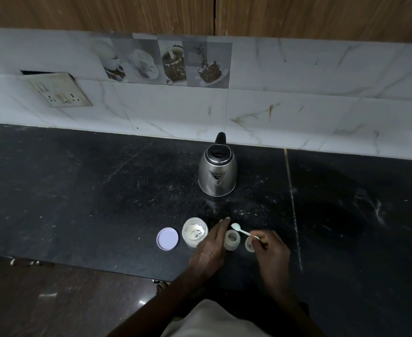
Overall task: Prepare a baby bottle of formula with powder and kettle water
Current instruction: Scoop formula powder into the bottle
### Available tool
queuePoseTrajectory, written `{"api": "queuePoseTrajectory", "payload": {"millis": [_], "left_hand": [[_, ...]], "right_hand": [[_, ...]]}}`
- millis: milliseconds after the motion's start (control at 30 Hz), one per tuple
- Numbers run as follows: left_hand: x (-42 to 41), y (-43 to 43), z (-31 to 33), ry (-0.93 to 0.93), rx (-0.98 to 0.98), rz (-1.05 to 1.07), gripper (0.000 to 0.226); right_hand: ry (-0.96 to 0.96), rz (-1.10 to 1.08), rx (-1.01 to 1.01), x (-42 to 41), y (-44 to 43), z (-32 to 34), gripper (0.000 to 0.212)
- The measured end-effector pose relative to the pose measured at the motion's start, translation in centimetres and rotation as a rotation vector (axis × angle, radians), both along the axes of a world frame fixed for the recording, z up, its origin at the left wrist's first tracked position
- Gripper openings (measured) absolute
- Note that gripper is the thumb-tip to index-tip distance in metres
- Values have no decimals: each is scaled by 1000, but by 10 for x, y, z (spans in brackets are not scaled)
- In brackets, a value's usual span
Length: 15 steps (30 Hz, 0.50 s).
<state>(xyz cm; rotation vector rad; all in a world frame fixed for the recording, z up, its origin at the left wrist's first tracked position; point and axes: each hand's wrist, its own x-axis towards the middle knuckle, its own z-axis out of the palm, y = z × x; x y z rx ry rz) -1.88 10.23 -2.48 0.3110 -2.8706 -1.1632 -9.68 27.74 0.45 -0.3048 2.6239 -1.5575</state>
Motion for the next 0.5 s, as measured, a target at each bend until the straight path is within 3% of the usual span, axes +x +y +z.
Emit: {"api": "queuePoseTrajectory", "payload": {"millis": [133, 267, 333, 500], "left_hand": [[19, -22, 6, 99, 21, 82, 89], [29, -49, 6, 194, 59, 271, 95], [32, -58, 8, 196, 75, 319, 86], [40, -66, 3, 144, 71, 322, 84]], "right_hand": [[-429, -132, -334, -4, -21, 9, 11], [-519, 2, -298, -2, -55, 13, 11], [-437, 97, -176, -1, -74, 13, 10], [78, 346, 291, 1, -111, 1, 5]]}}
